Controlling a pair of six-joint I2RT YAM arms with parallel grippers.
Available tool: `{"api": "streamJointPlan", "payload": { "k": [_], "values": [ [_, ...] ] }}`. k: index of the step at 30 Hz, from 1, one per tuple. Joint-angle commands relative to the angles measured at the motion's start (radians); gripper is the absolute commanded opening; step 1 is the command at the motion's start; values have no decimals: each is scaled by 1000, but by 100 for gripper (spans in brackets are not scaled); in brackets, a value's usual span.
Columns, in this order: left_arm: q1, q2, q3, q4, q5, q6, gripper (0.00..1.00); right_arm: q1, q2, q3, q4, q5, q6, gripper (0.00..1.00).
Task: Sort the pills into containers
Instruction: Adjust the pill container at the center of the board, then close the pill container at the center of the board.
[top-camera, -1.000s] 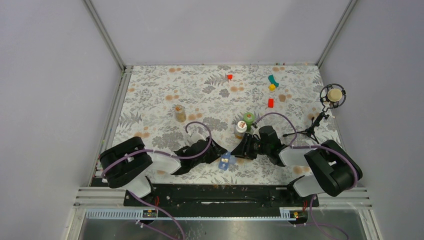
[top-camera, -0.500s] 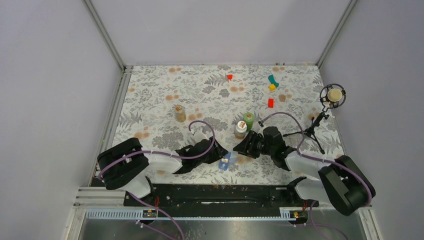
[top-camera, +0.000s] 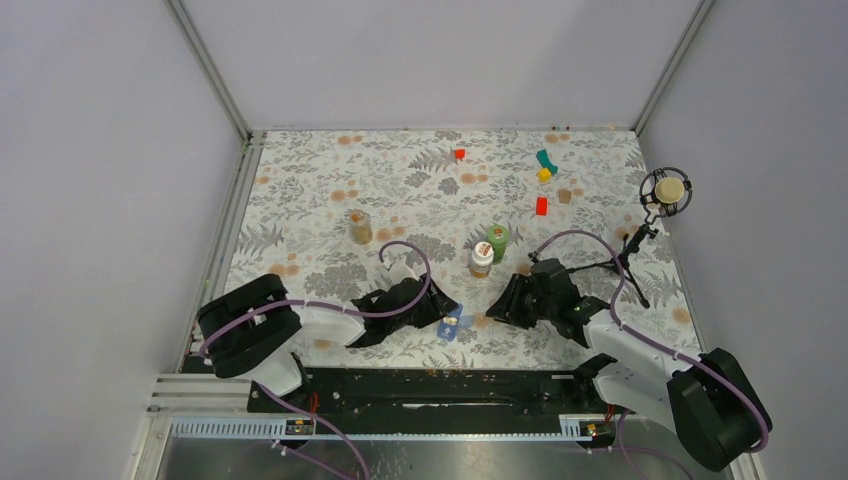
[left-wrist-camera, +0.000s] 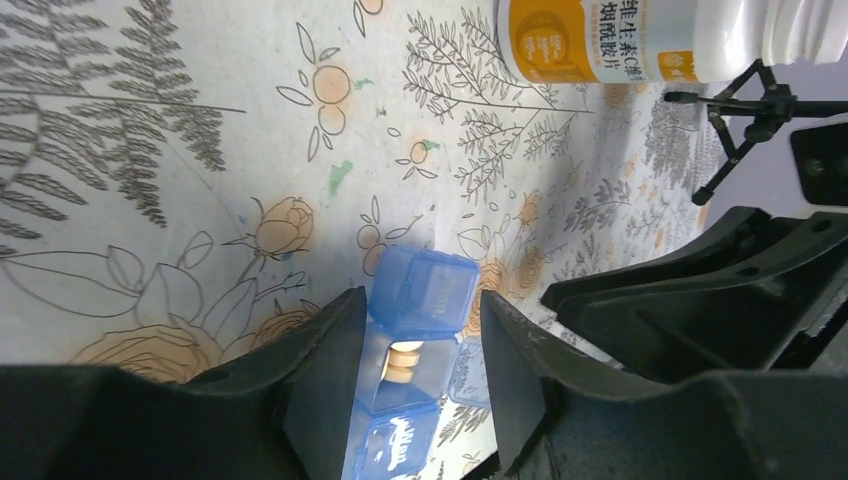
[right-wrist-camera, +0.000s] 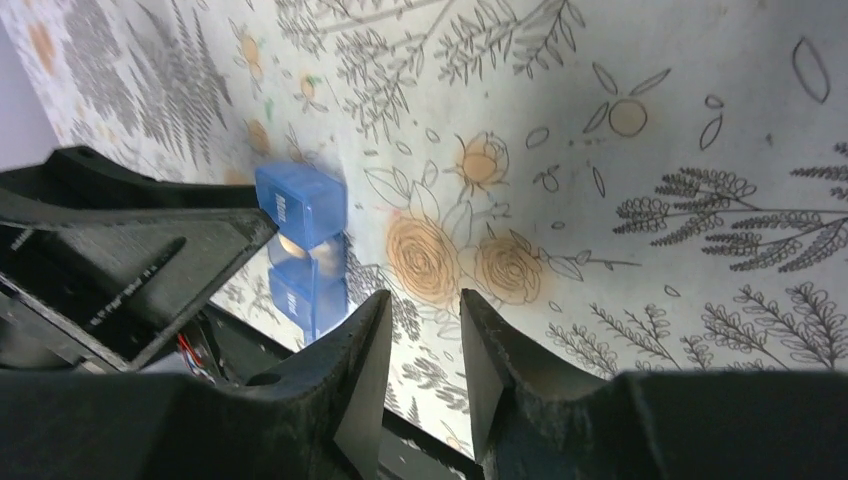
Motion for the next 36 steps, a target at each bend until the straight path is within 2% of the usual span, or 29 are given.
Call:
{"api": "streamJointPlan", "payload": {
  "k": [1,4,10,16,19,24,29,36],
  "values": [
    [-2,67,-49,-9,96,-99,47,4,18,44,-94,-81,-82,38],
    [-2,72,-57,-14,102,-143,46,5,13,42,-83,-102,-86,38],
    [-3,23,-48,-135,51,-167,46,6,61,45,-47,-166,-94,38],
    [-3,11,-28,-185,43,-94,47,8,73,22,38,-224,-77,38],
    [-3,-30,-34,-207,28,-42,54,7,69,20,41,-227,-79,38],
    [-3,-127,-60,-256,11,50,59,7,84,14,56,-231,-81,38],
    [-5,-158,-92,-221,102,130,53,7,104,8,85,-239,-81,38],
    [-15,-123,-123,-78,209,123,42,11,139,4,126,-262,-81,38]
  ]
}}
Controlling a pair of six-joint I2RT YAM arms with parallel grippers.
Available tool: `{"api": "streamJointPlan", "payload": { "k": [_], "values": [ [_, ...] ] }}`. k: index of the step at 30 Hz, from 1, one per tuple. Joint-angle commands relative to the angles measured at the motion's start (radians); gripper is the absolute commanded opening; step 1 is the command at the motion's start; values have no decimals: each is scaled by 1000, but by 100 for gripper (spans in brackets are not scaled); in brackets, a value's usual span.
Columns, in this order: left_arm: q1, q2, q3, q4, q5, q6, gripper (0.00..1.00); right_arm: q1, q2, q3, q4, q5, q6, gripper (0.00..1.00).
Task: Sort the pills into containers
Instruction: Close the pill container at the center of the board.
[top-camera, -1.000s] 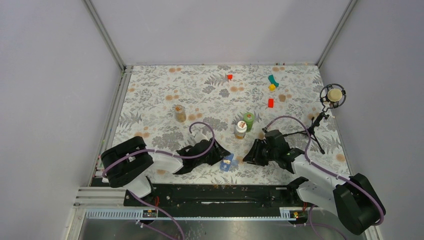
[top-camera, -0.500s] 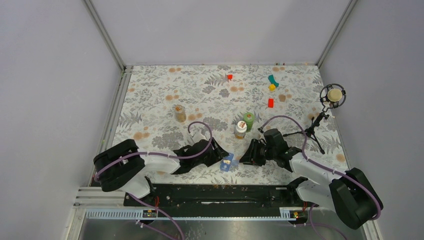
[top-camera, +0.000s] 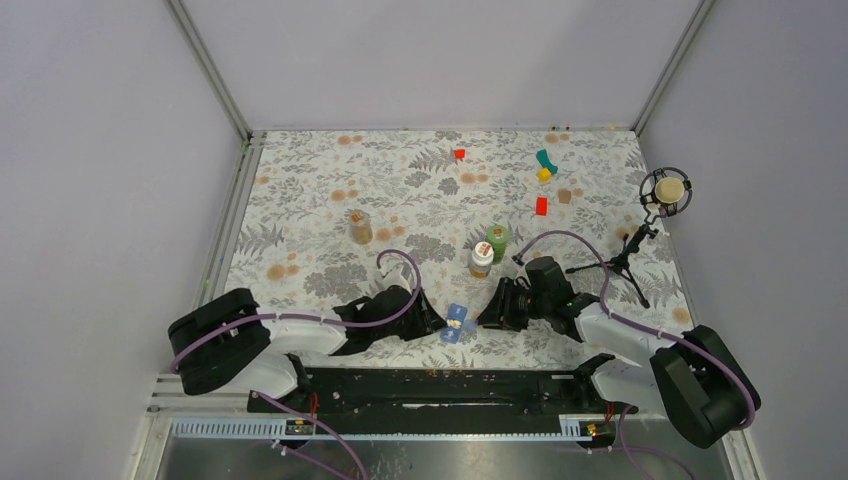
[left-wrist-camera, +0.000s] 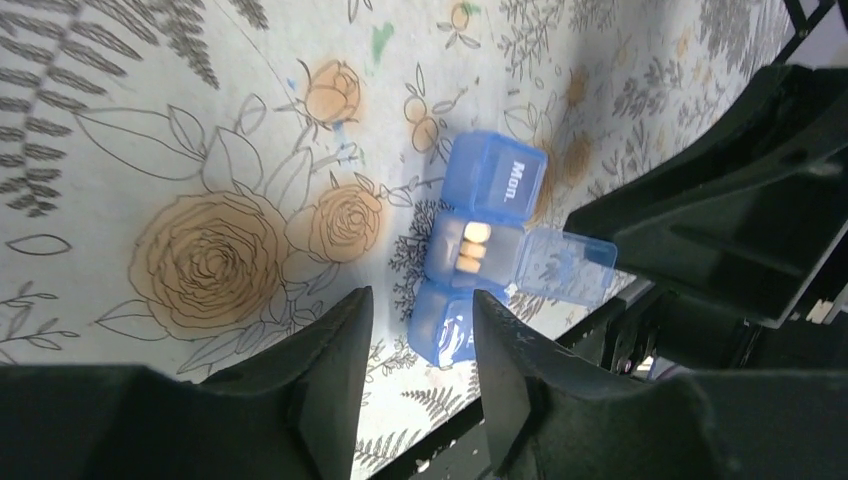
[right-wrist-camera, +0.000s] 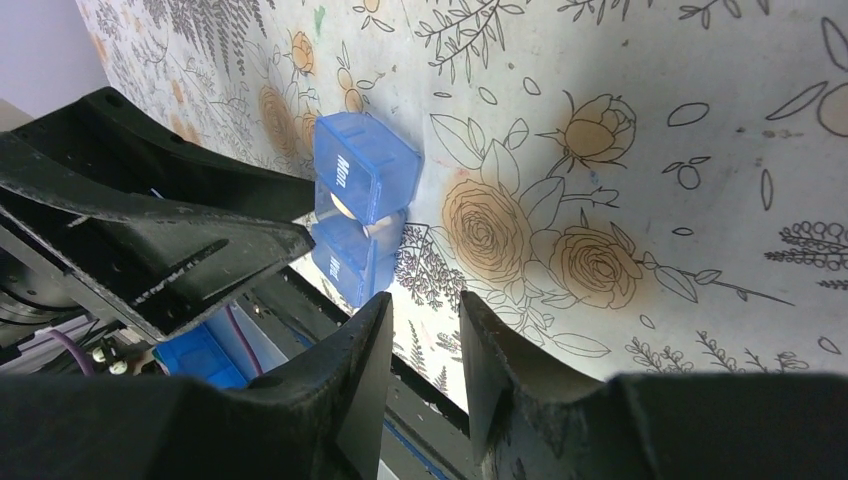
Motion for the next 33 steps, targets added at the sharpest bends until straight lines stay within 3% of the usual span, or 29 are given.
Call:
{"api": "streamJointPlan", "payload": {
  "k": [1,12,16,33],
  "values": [
    [-12,34,-32,27,87,46,42,11,17,-6,54,-33,-9,38],
    [-31,55,-11,40,167,94,40,12,4,-17,72,-37,1,38],
    [-37,77,7,32,163,99,35,13,-2,-28,94,-58,4,38],
    [-45,98,79,-115,101,111,35,20,55,-36,229,-96,69,41]
  ]
}}
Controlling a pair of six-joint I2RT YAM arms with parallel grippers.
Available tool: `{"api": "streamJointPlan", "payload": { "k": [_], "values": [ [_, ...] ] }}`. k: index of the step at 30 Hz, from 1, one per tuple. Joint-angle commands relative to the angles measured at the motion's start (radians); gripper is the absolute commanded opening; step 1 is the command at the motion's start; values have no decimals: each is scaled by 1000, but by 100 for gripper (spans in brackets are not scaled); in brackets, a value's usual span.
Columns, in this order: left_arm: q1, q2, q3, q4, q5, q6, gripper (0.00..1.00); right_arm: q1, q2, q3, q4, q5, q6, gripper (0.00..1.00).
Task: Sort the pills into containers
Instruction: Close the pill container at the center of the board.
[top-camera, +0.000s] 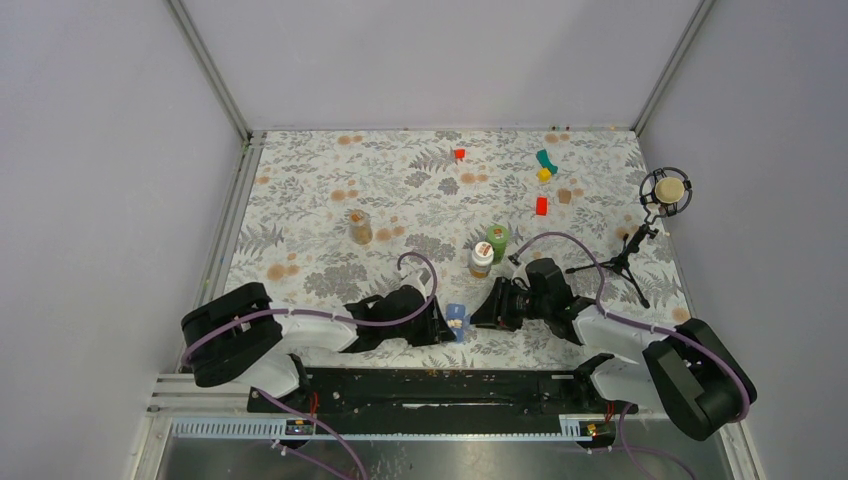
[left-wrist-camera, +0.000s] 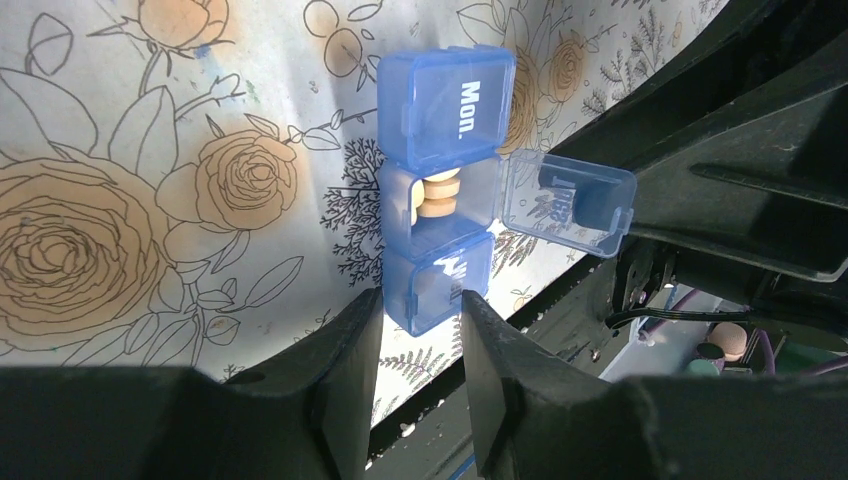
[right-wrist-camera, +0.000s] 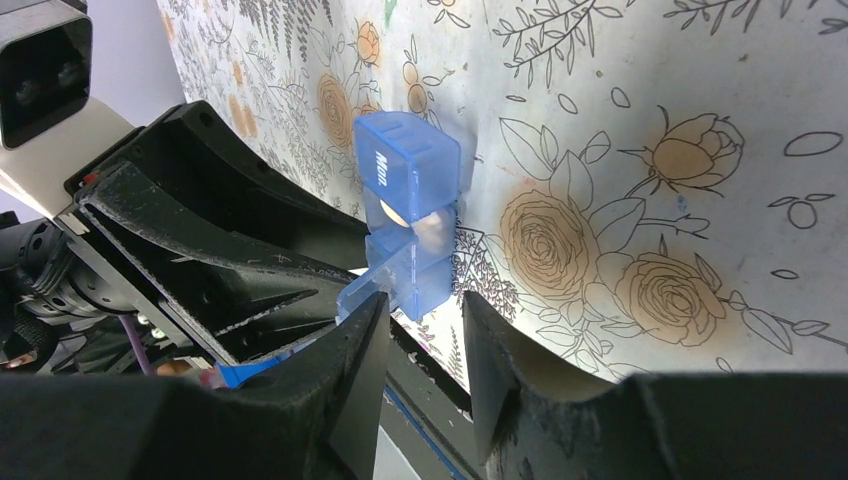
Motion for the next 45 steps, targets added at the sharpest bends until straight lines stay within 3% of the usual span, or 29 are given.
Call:
{"api": "streamJointPlan", "payload": {
  "k": [1,28,45],
  "values": [
    [-6,30,21,-96,-40,38,35,17,23,12,55,-12,20,41],
    [-5,-2,45,-117,-44,47,35,73,149,56,167,52,67,45],
    [-4,-87,7,-75,-82,45,39,101,202,85,144,109,53,45]
  ]
}}
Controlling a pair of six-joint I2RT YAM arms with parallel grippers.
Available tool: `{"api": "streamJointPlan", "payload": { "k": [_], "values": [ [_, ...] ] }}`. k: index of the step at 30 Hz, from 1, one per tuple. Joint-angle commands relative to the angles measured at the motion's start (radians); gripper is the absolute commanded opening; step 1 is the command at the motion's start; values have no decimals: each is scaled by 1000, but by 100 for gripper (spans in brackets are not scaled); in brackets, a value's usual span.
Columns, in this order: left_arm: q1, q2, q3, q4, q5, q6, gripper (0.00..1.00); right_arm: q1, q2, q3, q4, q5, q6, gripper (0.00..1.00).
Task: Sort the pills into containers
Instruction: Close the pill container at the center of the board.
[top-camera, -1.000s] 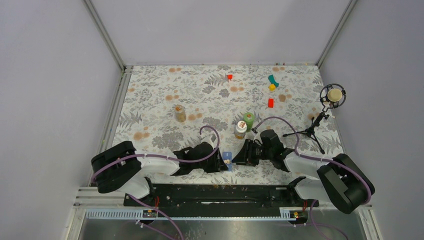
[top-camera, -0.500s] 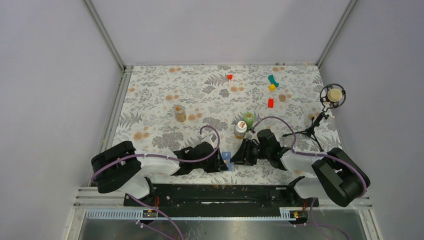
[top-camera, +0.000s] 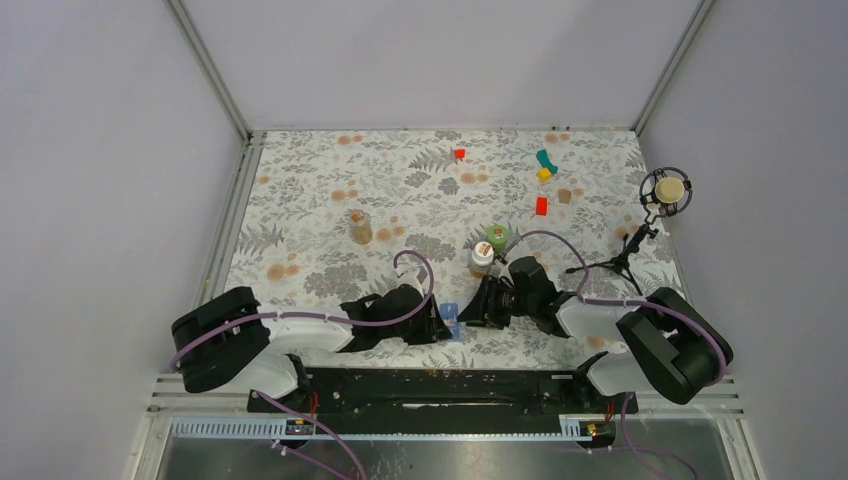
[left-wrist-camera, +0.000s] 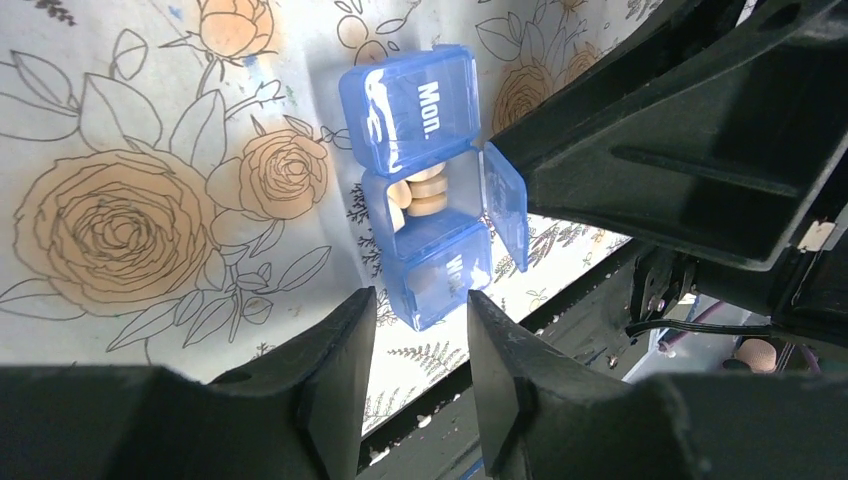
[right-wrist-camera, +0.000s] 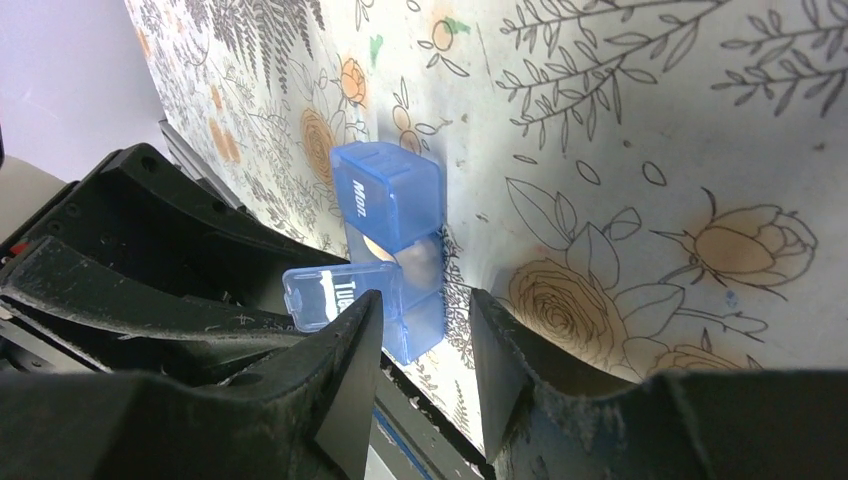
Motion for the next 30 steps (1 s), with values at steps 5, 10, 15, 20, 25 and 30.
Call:
{"api": "streamJointPlan", "payload": {
  "k": [5,10,15,20,25,30],
  "values": [
    [-1,-82,-41,40,-43,11,40,21,13,48,8,34,-13,46],
    [4,-134,-79,104,-52,7,54,24,11,55,-2,37,-19,46],
    [16,-151,-94,149,-48,-1,72,29,19,56,0,38,-20,46],
    [38,-136,-100,199,-51,-36,81,32,21,55,2,39,-21,46],
    [68,-111,-118,266,-70,-93,69,34,25,56,1,40,-21,46],
    [75,-81,-107,259,-84,-105,54,33,25,56,0,41,-23,46]
  ]
}}
